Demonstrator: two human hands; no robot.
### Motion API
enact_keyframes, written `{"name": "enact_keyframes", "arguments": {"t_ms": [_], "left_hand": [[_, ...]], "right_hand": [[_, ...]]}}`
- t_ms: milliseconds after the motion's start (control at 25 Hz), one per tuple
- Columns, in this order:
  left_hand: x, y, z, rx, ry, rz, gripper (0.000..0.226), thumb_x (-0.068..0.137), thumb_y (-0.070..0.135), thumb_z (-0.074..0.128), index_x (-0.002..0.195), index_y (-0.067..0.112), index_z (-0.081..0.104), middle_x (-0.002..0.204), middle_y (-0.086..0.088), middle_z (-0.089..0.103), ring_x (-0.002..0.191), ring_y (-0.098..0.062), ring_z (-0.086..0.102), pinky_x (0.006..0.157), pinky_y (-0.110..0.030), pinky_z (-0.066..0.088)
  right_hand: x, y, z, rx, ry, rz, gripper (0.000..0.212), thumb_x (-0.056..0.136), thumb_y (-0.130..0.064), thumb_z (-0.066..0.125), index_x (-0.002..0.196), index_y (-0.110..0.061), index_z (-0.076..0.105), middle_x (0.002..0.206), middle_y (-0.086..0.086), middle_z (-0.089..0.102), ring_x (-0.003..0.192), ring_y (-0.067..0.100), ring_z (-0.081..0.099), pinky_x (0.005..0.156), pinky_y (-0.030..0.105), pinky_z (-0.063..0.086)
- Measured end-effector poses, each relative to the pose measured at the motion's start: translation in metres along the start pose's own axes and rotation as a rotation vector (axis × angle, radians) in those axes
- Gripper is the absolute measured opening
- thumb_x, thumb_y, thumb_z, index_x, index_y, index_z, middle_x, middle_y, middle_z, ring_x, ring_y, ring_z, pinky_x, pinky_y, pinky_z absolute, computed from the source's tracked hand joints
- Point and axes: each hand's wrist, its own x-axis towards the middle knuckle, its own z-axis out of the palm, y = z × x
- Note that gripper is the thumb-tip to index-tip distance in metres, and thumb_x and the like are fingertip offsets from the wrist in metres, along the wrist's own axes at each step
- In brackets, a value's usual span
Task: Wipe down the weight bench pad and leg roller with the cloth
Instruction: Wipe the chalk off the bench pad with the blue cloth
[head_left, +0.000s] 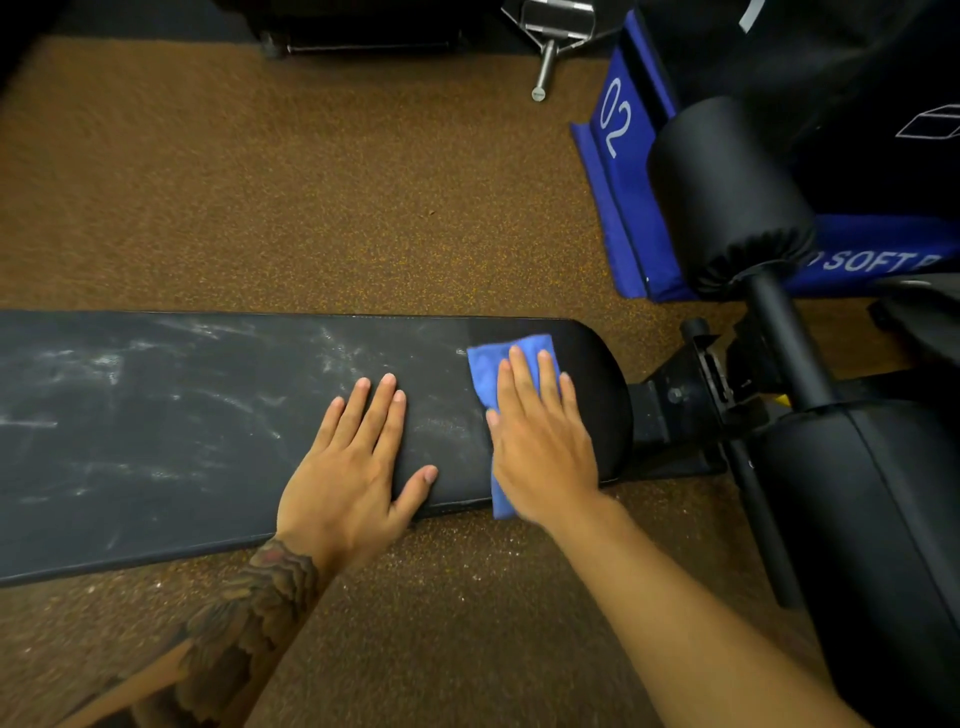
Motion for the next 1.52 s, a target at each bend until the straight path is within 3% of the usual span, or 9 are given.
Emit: {"name": "enact_keyframes", "arguments": {"t_ms": [160, 360, 600, 800, 920, 1080, 1240, 1360, 1520], "left_hand": [[0.0, -0.001, 0.0, 0.002, -0.001, 0.004, 0.08, 0.098, 0.063, 0.02, 0.155, 0.006, 0.019, 0.163, -0.012, 0.013, 0.152, -0.029, 0.005, 0.121, -0.047, 0.011], [-0.001, 0.0, 0.001, 0.001, 0.012, -0.006, 0.08, 0.098, 0.063, 0.018, 0.155, 0.007, 0.016, 0.164, -0.011, 0.011, 0.152, -0.028, 0.003, 0.122, -0.047, 0.01], [0.0, 0.002, 0.0, -0.009, 0.01, -0.013, 0.082, 0.097, 0.063, 0.017, 0.155, 0.005, 0.019, 0.164, -0.012, 0.013, 0.152, -0.03, 0.006, 0.122, -0.048, 0.012], [0.0, 0.0, 0.0, -0.02, 0.011, -0.006, 0.082, 0.097, 0.062, 0.02, 0.154, 0.004, 0.021, 0.163, -0.013, 0.015, 0.151, -0.03, 0.009, 0.121, -0.05, 0.016], [0.001, 0.0, 0.0, -0.013, 0.008, -0.001, 0.082, 0.097, 0.063, 0.019, 0.154, 0.004, 0.021, 0.163, -0.013, 0.015, 0.151, -0.031, 0.008, 0.121, -0.05, 0.015], [0.0, 0.0, 0.0, -0.008, 0.014, -0.004, 0.082, 0.097, 0.062, 0.02, 0.154, 0.004, 0.021, 0.163, -0.013, 0.015, 0.151, -0.031, 0.008, 0.121, -0.049, 0.014], [0.001, 0.001, -0.001, -0.01, 0.013, -0.008, 0.082, 0.097, 0.062, 0.02, 0.155, 0.004, 0.02, 0.163, -0.013, 0.014, 0.152, -0.03, 0.007, 0.122, -0.048, 0.013], [0.001, 0.001, -0.001, -0.024, 0.02, -0.008, 0.082, 0.096, 0.062, 0.022, 0.154, 0.003, 0.022, 0.163, -0.013, 0.015, 0.151, -0.03, 0.008, 0.121, -0.048, 0.014], [0.0, -0.001, 0.0, -0.033, 0.024, 0.006, 0.081, 0.097, 0.061, 0.023, 0.153, 0.003, 0.024, 0.163, -0.014, 0.016, 0.151, -0.031, 0.01, 0.12, -0.05, 0.016]], "right_hand": [[-0.023, 0.029, -0.003, 0.017, -0.03, 0.011, 0.054, 0.096, -0.03, 0.023, 0.144, -0.007, 0.029, 0.154, 0.008, 0.024, 0.143, 0.032, 0.015, 0.112, 0.052, 0.023], [0.06, 0.029, -0.001, -0.001, -0.043, 0.241, 0.054, 0.1, -0.032, 0.025, 0.148, -0.011, 0.014, 0.158, 0.005, 0.009, 0.142, 0.038, 0.001, 0.114, 0.053, 0.01], [0.025, -0.006, 0.0, 0.039, -0.019, -0.008, 0.051, 0.1, -0.028, 0.026, 0.147, -0.01, 0.021, 0.157, 0.006, 0.017, 0.143, 0.036, 0.005, 0.116, 0.05, 0.008], [-0.059, 0.002, 0.005, 0.078, 0.003, -0.131, 0.049, 0.094, -0.014, 0.044, 0.141, -0.004, 0.036, 0.151, 0.011, 0.032, 0.142, 0.035, 0.019, 0.112, 0.051, 0.026], [-0.029, 0.016, 0.002, 0.047, 0.013, -0.019, 0.048, 0.096, -0.02, 0.034, 0.14, -0.003, 0.037, 0.15, 0.012, 0.034, 0.14, 0.036, 0.023, 0.109, 0.053, 0.03], [0.052, 0.004, -0.001, 0.041, -0.059, 0.213, 0.052, 0.1, -0.026, 0.024, 0.148, -0.008, 0.014, 0.158, 0.006, 0.01, 0.144, 0.034, -0.001, 0.116, 0.05, 0.008], [0.043, -0.022, 0.004, 0.033, -0.032, 0.108, 0.052, 0.1, -0.027, 0.024, 0.148, -0.008, 0.015, 0.158, 0.007, 0.011, 0.144, 0.035, 0.0, 0.116, 0.051, 0.007], [-0.026, -0.028, 0.004, 0.047, 0.01, -0.005, 0.053, 0.096, -0.027, 0.022, 0.144, -0.006, 0.031, 0.153, 0.011, 0.026, 0.143, 0.034, 0.014, 0.113, 0.051, 0.019], [-0.035, -0.001, 0.005, 0.028, -0.018, 0.047, 0.053, 0.095, -0.027, 0.021, 0.142, -0.004, 0.035, 0.152, 0.012, 0.03, 0.142, 0.033, 0.017, 0.112, 0.051, 0.026]]}}
